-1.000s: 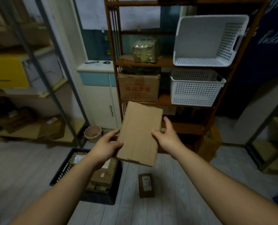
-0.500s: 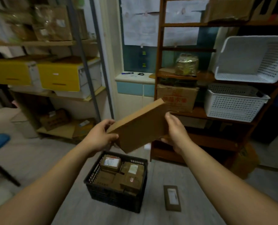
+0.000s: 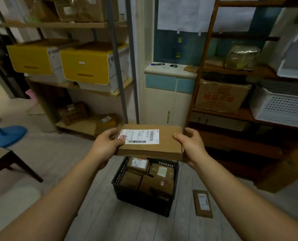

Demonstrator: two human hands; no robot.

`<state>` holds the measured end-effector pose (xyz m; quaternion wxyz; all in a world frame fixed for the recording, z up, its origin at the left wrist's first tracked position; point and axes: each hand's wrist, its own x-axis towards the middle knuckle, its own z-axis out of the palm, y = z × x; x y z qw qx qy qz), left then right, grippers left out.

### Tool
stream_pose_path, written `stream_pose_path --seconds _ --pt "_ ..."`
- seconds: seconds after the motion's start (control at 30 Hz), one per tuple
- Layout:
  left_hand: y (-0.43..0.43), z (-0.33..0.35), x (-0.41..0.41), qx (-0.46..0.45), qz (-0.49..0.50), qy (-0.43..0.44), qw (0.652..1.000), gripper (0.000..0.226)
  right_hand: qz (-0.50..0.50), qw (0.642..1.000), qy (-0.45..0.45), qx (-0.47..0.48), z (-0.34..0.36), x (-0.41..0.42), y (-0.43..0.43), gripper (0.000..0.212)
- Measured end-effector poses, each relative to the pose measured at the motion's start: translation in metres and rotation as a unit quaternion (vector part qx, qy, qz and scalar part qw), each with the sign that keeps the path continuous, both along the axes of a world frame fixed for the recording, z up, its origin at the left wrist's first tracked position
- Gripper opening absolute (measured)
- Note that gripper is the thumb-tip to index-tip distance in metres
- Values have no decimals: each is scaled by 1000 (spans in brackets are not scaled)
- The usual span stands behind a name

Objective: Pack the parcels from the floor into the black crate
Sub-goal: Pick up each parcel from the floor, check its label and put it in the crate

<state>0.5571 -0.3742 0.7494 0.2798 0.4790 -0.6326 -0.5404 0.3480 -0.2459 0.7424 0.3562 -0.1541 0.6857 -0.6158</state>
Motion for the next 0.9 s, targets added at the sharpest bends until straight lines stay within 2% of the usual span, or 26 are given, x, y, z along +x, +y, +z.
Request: stream_pose_path --seconds 0.07,0.17,0.33,0.47,0.53,0.63,0.9 --pt "-16 -10 -2 8 -11 -16 1000 54 7 1000 25 12 -14 -2 -16 56" --pt "-41 -19 -15 -29 -13 -73 997 64 36 999 24 14 -32 -9 -43 55" --pt "-91 -28 -48 -99 -51 -151 982 59 154 983 74 63 -55 -28 -97 76" --pt "-131 -38 -65 -105 -65 -201 972 59 225 958 134 117 -72 -37 -138 101" --pt "-150 -44 -72 -89 -71 -213 970 63 241 947 156 143 -77 -41 -151 104" --pt "-178 -54 -85 -79 -115 -237 961 67 231 945 163 162 -88 -48 -167 105" --pt "-251 -98 -110 -95 -265 -289 915 74 111 953 185 212 -123 -43 -203 103"
